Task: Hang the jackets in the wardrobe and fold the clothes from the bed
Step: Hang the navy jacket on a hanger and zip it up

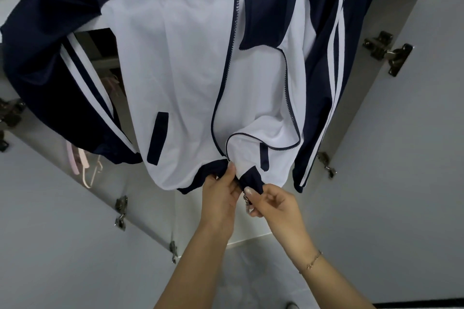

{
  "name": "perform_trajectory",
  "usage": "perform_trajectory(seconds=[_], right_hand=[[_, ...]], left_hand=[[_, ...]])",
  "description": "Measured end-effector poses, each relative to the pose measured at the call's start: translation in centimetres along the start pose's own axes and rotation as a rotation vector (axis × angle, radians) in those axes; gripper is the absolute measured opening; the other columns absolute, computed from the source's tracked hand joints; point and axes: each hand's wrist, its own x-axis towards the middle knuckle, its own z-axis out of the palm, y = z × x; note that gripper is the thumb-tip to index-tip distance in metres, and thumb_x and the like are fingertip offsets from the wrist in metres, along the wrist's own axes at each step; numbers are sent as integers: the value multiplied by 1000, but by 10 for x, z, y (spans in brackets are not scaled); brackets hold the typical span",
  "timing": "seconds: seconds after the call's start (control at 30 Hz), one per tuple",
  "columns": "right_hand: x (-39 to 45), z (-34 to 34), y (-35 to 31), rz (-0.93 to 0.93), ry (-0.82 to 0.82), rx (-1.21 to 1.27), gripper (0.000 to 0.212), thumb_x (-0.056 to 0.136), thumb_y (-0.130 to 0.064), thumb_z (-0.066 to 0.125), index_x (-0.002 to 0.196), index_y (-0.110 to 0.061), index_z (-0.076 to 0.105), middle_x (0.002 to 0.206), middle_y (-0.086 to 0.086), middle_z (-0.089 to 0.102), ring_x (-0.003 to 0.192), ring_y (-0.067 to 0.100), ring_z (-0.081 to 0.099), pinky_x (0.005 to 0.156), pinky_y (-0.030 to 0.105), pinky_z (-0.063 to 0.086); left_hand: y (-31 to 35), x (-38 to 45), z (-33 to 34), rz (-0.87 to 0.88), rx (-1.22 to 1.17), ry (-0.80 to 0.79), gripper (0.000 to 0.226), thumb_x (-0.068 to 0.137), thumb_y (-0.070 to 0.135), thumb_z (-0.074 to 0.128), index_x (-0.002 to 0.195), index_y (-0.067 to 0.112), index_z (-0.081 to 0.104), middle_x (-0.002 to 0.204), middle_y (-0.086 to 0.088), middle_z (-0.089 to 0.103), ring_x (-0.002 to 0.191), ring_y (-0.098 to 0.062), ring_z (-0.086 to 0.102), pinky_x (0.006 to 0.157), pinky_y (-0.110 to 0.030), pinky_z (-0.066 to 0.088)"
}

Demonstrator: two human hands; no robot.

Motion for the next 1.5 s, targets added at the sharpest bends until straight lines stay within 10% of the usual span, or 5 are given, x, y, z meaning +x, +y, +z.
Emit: perform_trajectory(seconds=[0.3, 0.53, 0.7, 1.5], right_hand=[[8, -6, -1, 374, -36, 534, 23, 74, -24, 74, 81, -3, 67, 71, 10, 64, 58, 11, 59, 59, 20, 55], [6, -5, -5, 406, -19, 771, 6, 75, -3, 67, 77, 3, 67, 88, 14, 71, 83, 19, 73, 71, 21, 58], [0, -2, -11, 258, -36, 669, 6, 75, -4, 67, 72, -1, 63, 77, 11, 68, 80, 17, 71, 75, 22, 57], [-12, -12, -11, 79, 190, 248, 23, 84, -24, 70, 72, -5, 65, 65, 3, 64, 59, 12, 54, 63, 20, 49]], left_hand=[[3, 1, -16, -105, -111, -1, 36, 105, 27, 39, 123, 1, 55, 109, -11, 72, 96, -17, 71, 79, -28, 53], [-2, -12, -20, -51, 56, 43, 21, 81, 22, 71, 70, 11, 57, 65, 3, 60, 62, -4, 58, 69, -17, 52], [-7, -22, -12, -44, 8, -80, 18, 83, 17, 72, 82, 1, 64, 84, -14, 66, 84, -15, 68, 79, -19, 53], [-42, -38, -2, 284, 494, 121, 28, 81, 25, 76, 59, 10, 71, 58, 0, 67, 56, -3, 59, 56, -8, 45]])
